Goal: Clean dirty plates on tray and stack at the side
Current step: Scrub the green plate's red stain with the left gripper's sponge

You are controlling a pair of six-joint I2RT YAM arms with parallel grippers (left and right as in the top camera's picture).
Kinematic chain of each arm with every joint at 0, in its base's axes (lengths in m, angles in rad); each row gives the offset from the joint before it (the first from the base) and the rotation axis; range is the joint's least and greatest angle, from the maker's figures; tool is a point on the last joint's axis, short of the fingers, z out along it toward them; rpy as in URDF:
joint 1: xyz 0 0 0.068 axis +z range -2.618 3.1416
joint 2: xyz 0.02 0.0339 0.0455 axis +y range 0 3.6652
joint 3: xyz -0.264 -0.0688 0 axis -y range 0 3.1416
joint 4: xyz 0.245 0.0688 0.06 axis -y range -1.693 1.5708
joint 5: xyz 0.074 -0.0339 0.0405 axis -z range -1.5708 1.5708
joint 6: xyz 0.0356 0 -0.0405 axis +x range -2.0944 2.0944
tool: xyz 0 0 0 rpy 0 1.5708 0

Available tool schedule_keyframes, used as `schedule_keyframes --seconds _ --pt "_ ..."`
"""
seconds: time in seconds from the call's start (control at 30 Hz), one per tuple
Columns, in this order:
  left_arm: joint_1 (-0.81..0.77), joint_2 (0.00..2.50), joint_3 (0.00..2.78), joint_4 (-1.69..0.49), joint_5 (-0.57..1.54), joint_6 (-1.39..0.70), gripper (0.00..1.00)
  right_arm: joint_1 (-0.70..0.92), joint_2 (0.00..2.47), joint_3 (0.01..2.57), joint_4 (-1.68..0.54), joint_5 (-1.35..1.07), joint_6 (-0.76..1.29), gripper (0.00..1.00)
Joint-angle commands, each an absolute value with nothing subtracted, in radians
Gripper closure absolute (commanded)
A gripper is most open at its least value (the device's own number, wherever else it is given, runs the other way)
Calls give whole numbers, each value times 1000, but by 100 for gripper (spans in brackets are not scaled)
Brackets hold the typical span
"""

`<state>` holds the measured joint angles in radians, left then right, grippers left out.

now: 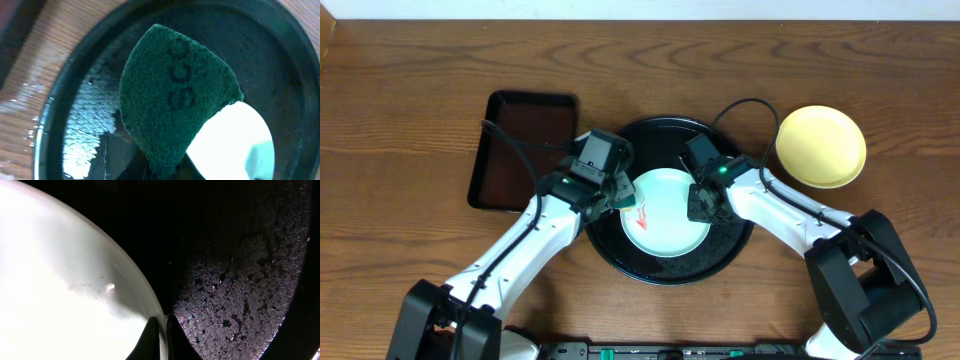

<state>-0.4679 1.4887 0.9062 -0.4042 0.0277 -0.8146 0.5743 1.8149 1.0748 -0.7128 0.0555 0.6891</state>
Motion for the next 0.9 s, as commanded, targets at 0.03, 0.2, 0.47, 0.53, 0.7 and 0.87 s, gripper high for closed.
schedule_keyframes --seconds 0.03,0.2,0.47,0.53,0.7,0.87 --pt "-509 1491 897 -386 45 -814 92 561 1874 1066 -699 62 717 99" --pt "-551 1493 897 -385 44 -899 92 528 1874 1068 -697 40 730 99" --pt "-641 1557 897 -303 41 -1009 92 503 1874 1068 -692 -28 728 99" --pt "-651 1591 897 -293 39 -1042 92 503 1874 1068 -696 -28 728 99" --pt "-651 1688 897 -295 32 -1076 92 503 1874 1068 -703 -28 727 99" --pt "-651 1728 897 -327 -42 -1076 92 503 1874 1068 -703 -27 725 99"
